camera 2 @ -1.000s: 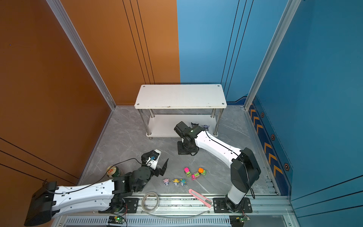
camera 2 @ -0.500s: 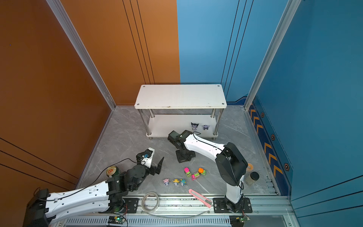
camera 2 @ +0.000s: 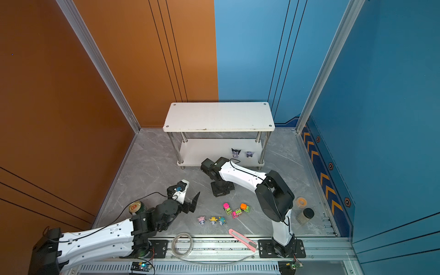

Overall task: Organize plastic toys on shelves
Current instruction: Place the plastic toy at the center of the table.

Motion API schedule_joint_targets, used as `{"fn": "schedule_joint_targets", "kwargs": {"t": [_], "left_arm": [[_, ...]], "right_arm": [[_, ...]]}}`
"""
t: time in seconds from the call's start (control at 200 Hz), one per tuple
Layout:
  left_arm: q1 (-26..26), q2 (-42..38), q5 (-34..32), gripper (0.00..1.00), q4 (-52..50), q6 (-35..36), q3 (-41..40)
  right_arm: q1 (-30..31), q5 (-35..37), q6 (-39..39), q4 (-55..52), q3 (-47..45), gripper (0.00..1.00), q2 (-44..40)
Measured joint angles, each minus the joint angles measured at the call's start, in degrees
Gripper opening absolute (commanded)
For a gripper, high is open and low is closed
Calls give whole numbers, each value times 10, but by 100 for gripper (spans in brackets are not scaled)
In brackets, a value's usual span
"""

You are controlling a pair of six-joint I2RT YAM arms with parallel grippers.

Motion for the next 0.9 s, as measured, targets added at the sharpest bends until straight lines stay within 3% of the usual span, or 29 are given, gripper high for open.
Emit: {"fn": "schedule_joint_targets", "kwargs": {"t": [0.506,0.706,0.781,0.831,0.901], "left_arm": [[3,16,11,98,4,-5,0],[7,20,20,100,4,-7,0],[7,25,26,88,4,-11,0],[8,31,32,71,4,-16,2],[10,46,39,58,5,-17,8]], "right_arm": [[6,-4,2,1,15,24,-1],[6,-13,17,29,-6,23,-71],[5,-16,24,52,-36,14,-117],[2,-18,31,68,-59,6,-143],[-7,-21,45,94,-99,0,-177]]}}
